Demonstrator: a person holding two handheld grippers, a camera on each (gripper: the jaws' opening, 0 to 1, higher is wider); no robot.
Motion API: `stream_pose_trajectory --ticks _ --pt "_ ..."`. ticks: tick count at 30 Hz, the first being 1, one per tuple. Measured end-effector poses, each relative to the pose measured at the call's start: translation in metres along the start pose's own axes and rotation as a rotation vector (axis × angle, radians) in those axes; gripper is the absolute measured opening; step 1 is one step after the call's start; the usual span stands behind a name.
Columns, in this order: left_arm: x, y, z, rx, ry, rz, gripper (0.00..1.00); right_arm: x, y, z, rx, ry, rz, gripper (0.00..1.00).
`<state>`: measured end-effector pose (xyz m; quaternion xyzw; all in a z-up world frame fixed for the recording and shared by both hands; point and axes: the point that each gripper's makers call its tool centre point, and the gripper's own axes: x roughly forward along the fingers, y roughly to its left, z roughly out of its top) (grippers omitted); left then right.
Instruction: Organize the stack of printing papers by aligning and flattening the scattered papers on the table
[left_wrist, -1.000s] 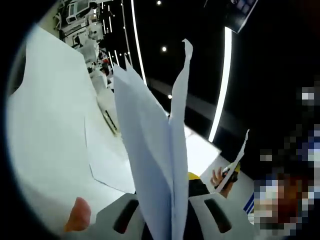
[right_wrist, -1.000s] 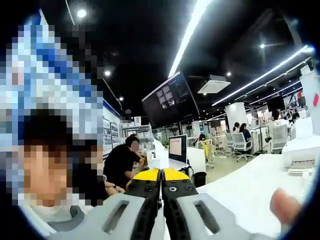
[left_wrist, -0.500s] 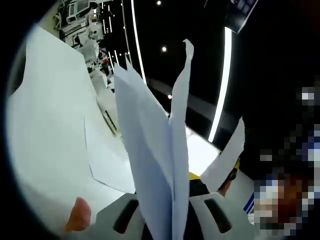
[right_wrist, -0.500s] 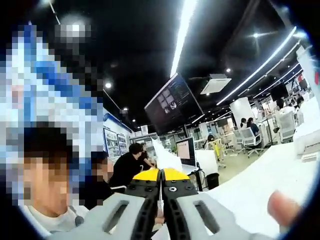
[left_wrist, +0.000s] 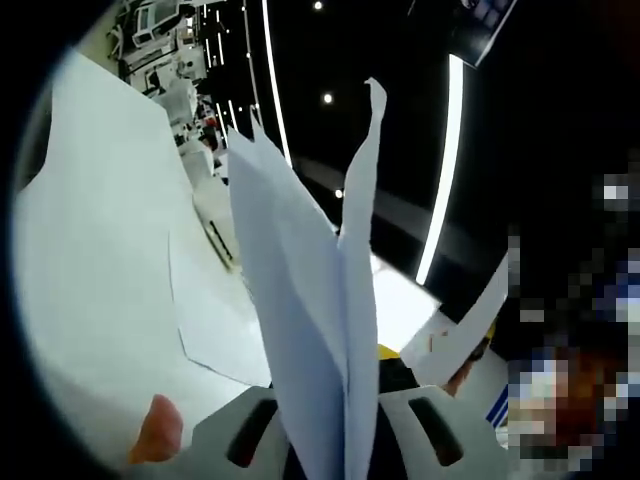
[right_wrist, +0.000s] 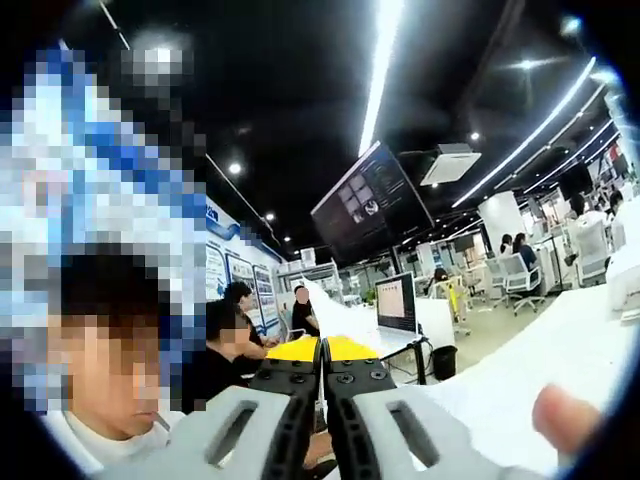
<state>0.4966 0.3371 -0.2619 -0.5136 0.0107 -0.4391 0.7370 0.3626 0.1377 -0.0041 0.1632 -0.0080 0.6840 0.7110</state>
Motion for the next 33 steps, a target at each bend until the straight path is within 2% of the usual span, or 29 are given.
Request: stream_pose_trajectory --ticks 6,10,14,20,29,33 --pt "0.0 -0.001 -0.001 0.0 -0.001 -0.001 0.06 0.003 -0.027 -0.019 0.069 -0.002 -0.035 0.0" --pt "0.0 -0.001 -0.001 -0.001 -0.002 -0.001 0.06 -0.003 -0.056 -0.028 0.129 -0.005 -0.086 0.0" --pt "0.0 0.0 0.0 -0.001 -0.002 -0.003 0.06 -0.01 -0.076 -0.03 0.132 -0.01 -0.128 0.0" --pt "0.0 -0.001 -0.001 -0.001 -0.003 -0.003 0.06 -0.02 -0.107 -0.042 0.175 -0.015 -0.19 0.0" --pt "0.0 0.001 0.002 -0.003 -0.003 -0.001 0.06 -0.037 -0.141 -0.051 0.162 0.014 -0.287 0.0" --pt "0.0 0.001 0.002 -0.002 -0.002 0.0 0.06 -0.038 -0.147 -0.057 0.158 0.031 -0.305 0.0"
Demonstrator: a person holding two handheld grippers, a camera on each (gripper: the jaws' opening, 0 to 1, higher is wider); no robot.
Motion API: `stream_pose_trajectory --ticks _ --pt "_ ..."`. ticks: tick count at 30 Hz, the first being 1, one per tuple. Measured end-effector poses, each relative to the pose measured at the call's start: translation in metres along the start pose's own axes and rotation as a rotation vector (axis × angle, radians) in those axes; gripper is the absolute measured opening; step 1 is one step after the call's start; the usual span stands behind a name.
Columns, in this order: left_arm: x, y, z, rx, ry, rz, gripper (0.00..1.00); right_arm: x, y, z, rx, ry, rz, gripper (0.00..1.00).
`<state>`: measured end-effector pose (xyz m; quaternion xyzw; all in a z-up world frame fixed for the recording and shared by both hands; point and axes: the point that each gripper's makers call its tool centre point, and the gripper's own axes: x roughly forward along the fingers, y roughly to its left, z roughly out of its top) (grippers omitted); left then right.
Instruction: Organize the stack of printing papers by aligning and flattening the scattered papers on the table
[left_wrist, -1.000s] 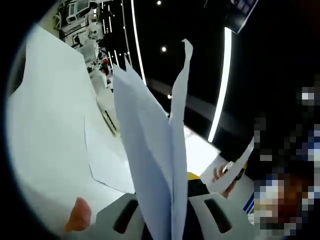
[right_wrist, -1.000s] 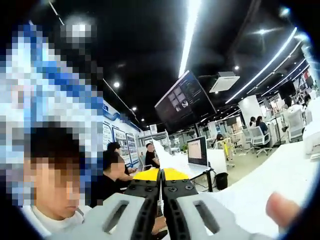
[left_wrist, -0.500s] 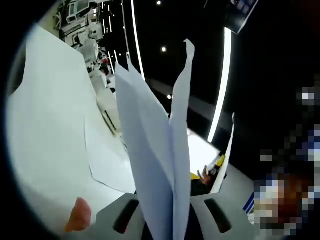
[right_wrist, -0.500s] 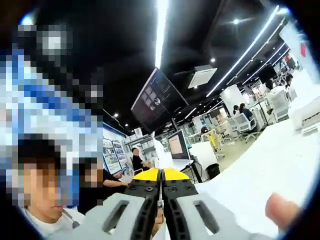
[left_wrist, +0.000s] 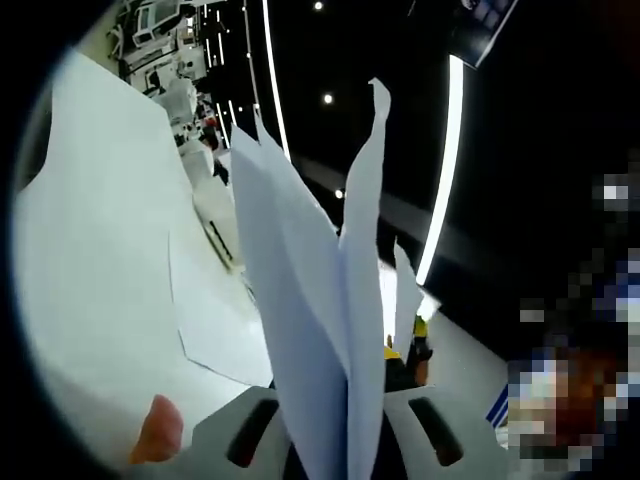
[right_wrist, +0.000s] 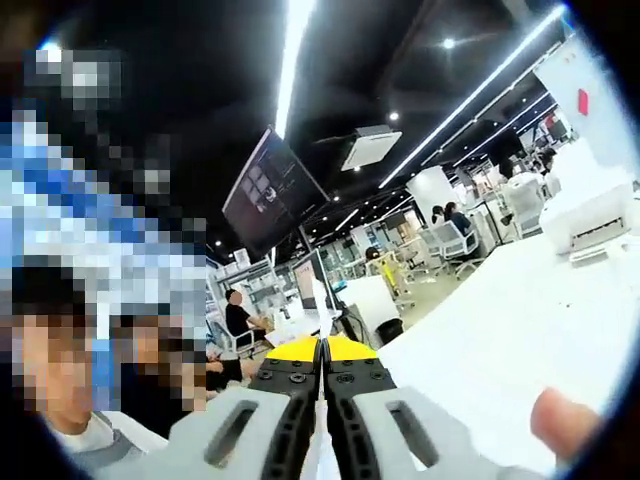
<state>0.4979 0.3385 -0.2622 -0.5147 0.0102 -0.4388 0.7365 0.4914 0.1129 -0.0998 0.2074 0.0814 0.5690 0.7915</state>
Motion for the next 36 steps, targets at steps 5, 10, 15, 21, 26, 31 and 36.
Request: stream_pose_trajectory --ticks 5,10,15,21,26,31,36 --pt "0.0 -0.001 -0.002 -0.001 0.0 0.002 0.06 0.003 -0.003 -0.011 -0.02 0.016 -0.029 0.0" --pt "0.0 -0.001 -0.001 -0.003 0.0 0.003 0.06 0.005 -0.015 -0.012 -0.034 0.034 -0.054 0.0" --pt "0.0 -0.001 -0.002 -0.003 0.0 0.003 0.06 0.008 -0.03 -0.017 -0.041 0.068 -0.091 0.0" --pt "0.001 -0.003 -0.004 -0.002 0.0 0.003 0.06 0.014 -0.037 -0.026 -0.081 0.101 -0.129 0.0" --pt "0.001 -0.003 -0.006 -0.003 0.0 0.004 0.06 0.017 -0.053 -0.027 -0.166 0.142 -0.182 0.0" --pt "0.001 -0.003 -0.005 -0.004 -0.001 0.005 0.06 0.019 -0.064 -0.028 -0.19 0.154 -0.209 0.0" --pt "0.001 0.0 -0.002 -0.005 -0.001 0.007 0.06 0.021 -0.067 -0.031 -0.188 0.161 -0.214 0.0"
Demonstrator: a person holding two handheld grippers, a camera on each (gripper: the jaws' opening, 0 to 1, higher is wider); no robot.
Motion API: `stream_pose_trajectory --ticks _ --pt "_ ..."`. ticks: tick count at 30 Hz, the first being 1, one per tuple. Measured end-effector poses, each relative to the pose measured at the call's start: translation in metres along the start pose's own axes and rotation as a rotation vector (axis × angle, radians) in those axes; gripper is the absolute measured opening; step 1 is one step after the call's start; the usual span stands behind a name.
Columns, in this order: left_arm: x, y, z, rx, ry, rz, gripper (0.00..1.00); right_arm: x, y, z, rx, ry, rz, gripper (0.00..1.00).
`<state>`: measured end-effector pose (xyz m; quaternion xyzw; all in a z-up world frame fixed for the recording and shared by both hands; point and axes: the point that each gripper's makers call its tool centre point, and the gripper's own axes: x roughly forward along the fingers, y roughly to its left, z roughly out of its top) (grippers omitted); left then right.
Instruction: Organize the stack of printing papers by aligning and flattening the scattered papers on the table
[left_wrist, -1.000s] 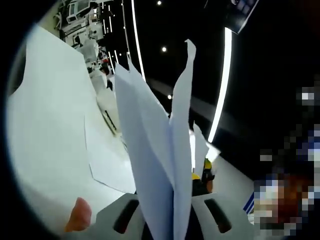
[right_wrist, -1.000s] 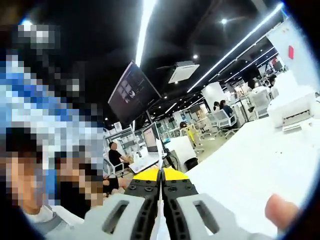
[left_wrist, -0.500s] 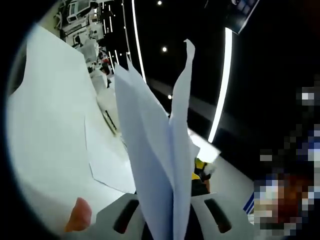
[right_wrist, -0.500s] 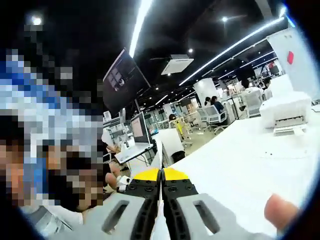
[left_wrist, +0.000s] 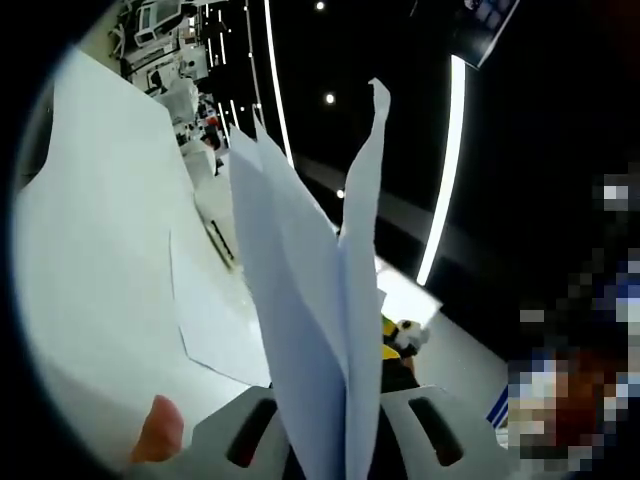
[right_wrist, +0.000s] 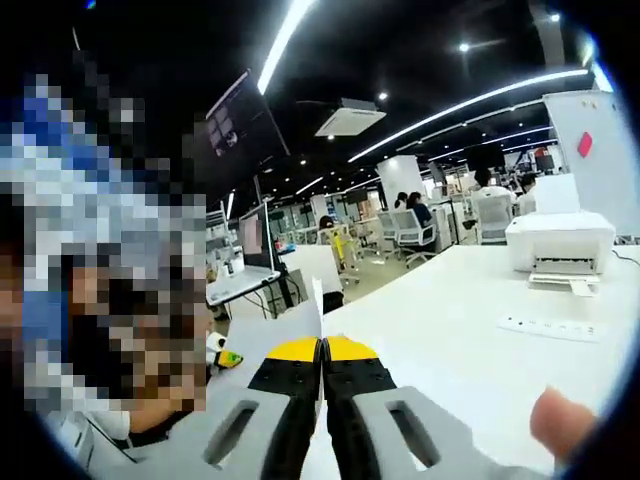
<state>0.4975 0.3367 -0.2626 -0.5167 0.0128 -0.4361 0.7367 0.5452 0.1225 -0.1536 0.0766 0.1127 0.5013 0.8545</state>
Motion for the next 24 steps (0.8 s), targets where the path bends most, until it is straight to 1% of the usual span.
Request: stream_pose_trajectory --ticks 3,5,9,12,16,18,24 --pt "0.0 0.001 0.002 -0.001 0.0 0.001 0.06 0.002 0.002 -0.003 -0.01 0.005 -0.002 0.0" --pt "0.0 0.002 0.003 -0.003 -0.001 0.003 0.06 0.004 0.0 -0.003 -0.015 0.009 -0.006 0.0" --pt "-0.001 0.011 0.008 -0.027 -0.003 0.027 0.06 0.009 -0.005 -0.006 -0.026 0.023 -0.02 0.0" --pt "-0.001 0.015 0.009 -0.041 -0.004 0.042 0.06 0.012 -0.007 -0.011 -0.03 0.035 -0.029 0.0" --pt "-0.002 0.023 0.014 -0.061 -0.005 0.067 0.06 0.018 -0.013 -0.016 -0.027 0.052 -0.035 0.0" --pt "-0.001 0.023 0.011 -0.064 -0.002 0.077 0.06 0.02 -0.014 -0.019 -0.021 0.054 -0.037 0.0" --pt "-0.001 0.027 0.013 -0.064 0.004 0.087 0.06 0.023 -0.017 -0.024 -0.004 0.066 -0.033 0.0"
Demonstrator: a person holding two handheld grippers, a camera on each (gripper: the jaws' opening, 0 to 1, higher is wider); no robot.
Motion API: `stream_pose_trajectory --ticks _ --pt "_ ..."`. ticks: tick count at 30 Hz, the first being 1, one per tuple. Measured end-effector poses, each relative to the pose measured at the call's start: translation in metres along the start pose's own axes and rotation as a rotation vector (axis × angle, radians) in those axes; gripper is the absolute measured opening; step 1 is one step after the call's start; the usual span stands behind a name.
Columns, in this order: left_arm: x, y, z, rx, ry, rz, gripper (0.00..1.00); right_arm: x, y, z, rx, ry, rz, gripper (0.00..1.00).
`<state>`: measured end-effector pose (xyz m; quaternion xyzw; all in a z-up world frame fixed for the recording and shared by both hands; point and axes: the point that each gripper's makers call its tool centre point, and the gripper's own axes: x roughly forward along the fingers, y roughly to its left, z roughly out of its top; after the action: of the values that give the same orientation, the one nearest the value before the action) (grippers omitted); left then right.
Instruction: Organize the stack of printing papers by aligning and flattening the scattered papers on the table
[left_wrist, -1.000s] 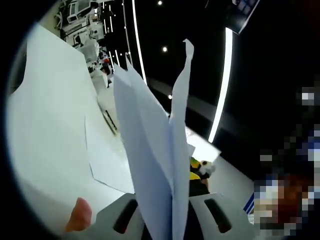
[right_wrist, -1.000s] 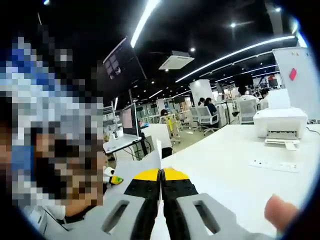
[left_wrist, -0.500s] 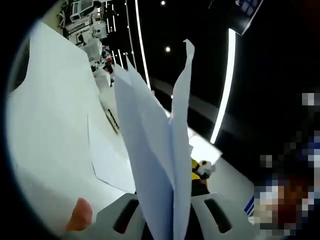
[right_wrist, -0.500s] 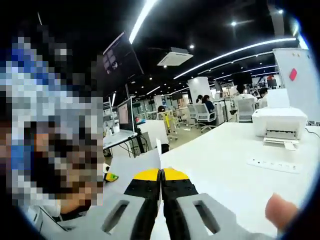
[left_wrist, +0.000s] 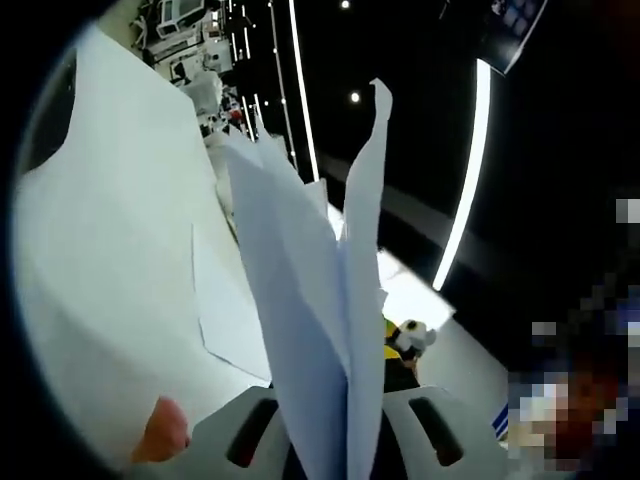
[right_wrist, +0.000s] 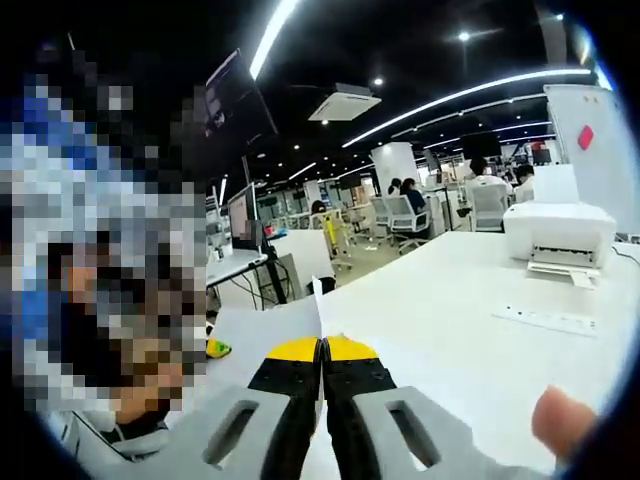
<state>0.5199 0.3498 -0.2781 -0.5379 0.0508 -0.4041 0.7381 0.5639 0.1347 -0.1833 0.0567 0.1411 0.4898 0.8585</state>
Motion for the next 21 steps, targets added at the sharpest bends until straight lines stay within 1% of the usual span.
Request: stream_pose_trajectory --ticks 5,8,12,16,20,21 --pt "-0.0002 0.0006 0.0005 -0.001 -0.002 0.002 0.07 -0.0012 0.0004 0.001 0.009 -0.005 0.005 0.0" --pt "-0.0004 0.0013 0.001 -0.006 -0.006 0.006 0.09 -0.0018 0.003 -0.0016 0.013 -0.002 0.008 0.0" --pt "0.0 -0.0004 -0.0028 -0.008 -0.004 0.007 0.12 -0.002 0.0023 -0.0025 0.021 -0.001 0.011 0.0" --pt "-0.0002 -0.0002 -0.0012 -0.013 -0.006 0.005 0.14 -0.0012 0.0007 -0.0024 0.025 0.002 0.011 0.0" --pt "0.0 -0.0015 -0.0041 -0.015 -0.007 0.006 0.15 0.0013 0.0011 -0.0012 0.027 -0.001 0.014 0.0" --pt "0.0002 -0.0029 -0.0069 -0.015 -0.007 0.007 0.15 0.0021 0.0005 0.0 0.026 -0.002 0.013 0.0"
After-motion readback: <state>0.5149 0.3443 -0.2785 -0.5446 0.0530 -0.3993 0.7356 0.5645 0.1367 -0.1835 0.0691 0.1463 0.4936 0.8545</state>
